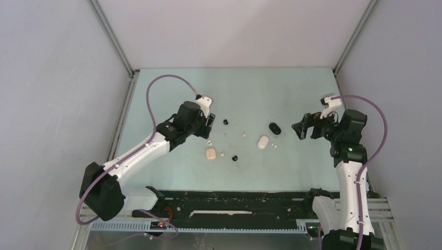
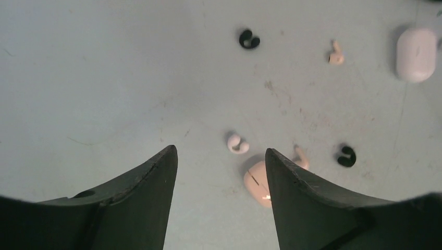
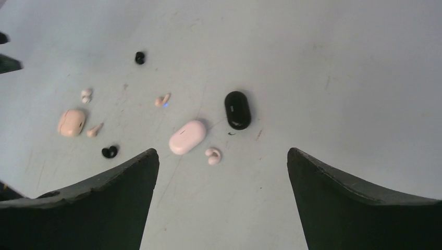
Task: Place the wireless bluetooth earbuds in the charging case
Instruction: Pick up the charging case at the center of the board.
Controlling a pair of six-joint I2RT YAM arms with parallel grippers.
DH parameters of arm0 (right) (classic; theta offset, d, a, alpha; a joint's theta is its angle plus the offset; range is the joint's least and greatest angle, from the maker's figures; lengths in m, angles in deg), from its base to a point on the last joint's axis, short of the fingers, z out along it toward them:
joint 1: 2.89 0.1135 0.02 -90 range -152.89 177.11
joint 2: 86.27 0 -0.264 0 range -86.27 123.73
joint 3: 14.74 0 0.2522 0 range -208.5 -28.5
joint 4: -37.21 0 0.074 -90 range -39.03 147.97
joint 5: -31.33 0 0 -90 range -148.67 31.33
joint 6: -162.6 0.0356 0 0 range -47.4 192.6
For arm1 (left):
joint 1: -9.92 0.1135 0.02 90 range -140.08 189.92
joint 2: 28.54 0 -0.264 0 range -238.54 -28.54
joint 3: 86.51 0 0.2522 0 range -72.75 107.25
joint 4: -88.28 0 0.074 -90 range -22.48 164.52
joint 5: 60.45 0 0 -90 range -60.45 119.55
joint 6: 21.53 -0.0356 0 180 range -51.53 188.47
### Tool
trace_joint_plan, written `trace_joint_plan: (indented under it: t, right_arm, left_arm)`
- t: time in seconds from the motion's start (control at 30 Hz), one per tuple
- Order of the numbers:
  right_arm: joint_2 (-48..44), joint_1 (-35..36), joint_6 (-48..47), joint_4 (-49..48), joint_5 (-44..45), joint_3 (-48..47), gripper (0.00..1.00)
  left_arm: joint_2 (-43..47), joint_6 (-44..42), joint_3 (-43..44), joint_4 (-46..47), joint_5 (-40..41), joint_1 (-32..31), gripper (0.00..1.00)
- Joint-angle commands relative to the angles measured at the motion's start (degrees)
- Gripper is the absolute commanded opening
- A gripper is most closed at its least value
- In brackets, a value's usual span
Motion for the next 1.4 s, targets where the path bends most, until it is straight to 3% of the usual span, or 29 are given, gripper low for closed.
trace_joint_plan:
  t: [0.0, 0.33, 0.67, 1.17, 1.27, 1.37]
  right_arm:
    - [-0.7, 0.0, -10.4, 2.8, -9.9, 0.5, 0.94]
    - [-0.5, 0.0, -11.4, 3.3, -10.3, 0.4, 0.91]
    - [-1.4, 0.1, -12.1, 3.8, -11.3, 0.4, 0.9]
    - [-1.8, 0.3, -12.4, 4.0, -11.6, 0.4, 0.9]
    - [-1.4, 0.4, -12.5, 4.1, -11.8, 0.4, 0.9]
    - [-0.7, 0.5, -14.0, 5.1, -13.6, 0.4, 0.9]
  left_arm:
    - [-3.3, -2.5, 2.0, -7.7, 1.0, -1.8, 0.7]
    - [-16.5, -2.3, 7.1, -18.2, 10.3, -1.9, 0.62]
    - [-22.2, -5.6, 6.2, -19.9, 7.3, -6.7, 0.63]
    - [-25.8, -6.6, 9.6, -17.3, -0.6, -14.8, 0.61]
    - [-23.7, -5.4, 9.9, -17.6, -2.7, -14.9, 0.61]
    - [-17.9, -4.3, 10.3, -19.0, 0.1, -14.9, 0.61]
